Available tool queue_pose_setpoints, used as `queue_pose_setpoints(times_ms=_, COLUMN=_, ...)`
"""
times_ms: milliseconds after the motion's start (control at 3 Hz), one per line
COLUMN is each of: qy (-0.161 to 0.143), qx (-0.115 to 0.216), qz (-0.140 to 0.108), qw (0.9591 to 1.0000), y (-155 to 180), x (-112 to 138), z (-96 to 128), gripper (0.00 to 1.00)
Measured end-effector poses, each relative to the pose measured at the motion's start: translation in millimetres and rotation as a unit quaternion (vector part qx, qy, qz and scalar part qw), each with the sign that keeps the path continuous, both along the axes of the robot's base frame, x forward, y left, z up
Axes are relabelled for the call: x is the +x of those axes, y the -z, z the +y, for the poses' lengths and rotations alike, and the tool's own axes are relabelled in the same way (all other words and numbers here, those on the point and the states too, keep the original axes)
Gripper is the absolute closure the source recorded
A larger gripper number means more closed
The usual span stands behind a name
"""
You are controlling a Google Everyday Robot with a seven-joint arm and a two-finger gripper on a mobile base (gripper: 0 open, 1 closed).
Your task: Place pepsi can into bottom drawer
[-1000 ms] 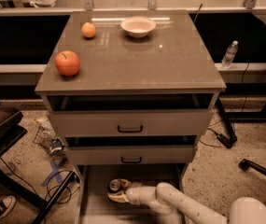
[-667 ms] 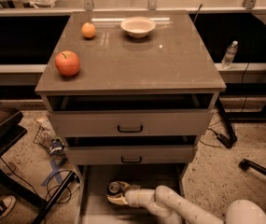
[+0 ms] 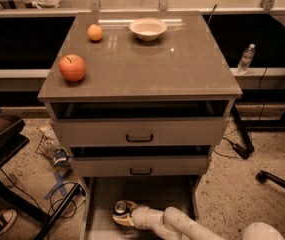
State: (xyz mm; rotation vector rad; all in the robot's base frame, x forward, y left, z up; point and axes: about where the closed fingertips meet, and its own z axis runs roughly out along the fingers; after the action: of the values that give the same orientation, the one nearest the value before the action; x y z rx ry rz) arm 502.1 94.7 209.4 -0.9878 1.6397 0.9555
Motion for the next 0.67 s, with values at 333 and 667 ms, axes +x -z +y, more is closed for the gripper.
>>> queue_pose_setpoints(times_ms=333, qy=0.006, qx=-0.002, qz=-0.006, qw=1.0, y=8.0, x=-2.0, z=0.9, gripper=1.0)
queue_pose_setpoints(times_ms=667, qy=0.015, qx=-0.004, qz=-0.013, qw=0.9998, y=14.6, x=-2.1, z=-0.6, gripper=1.0)
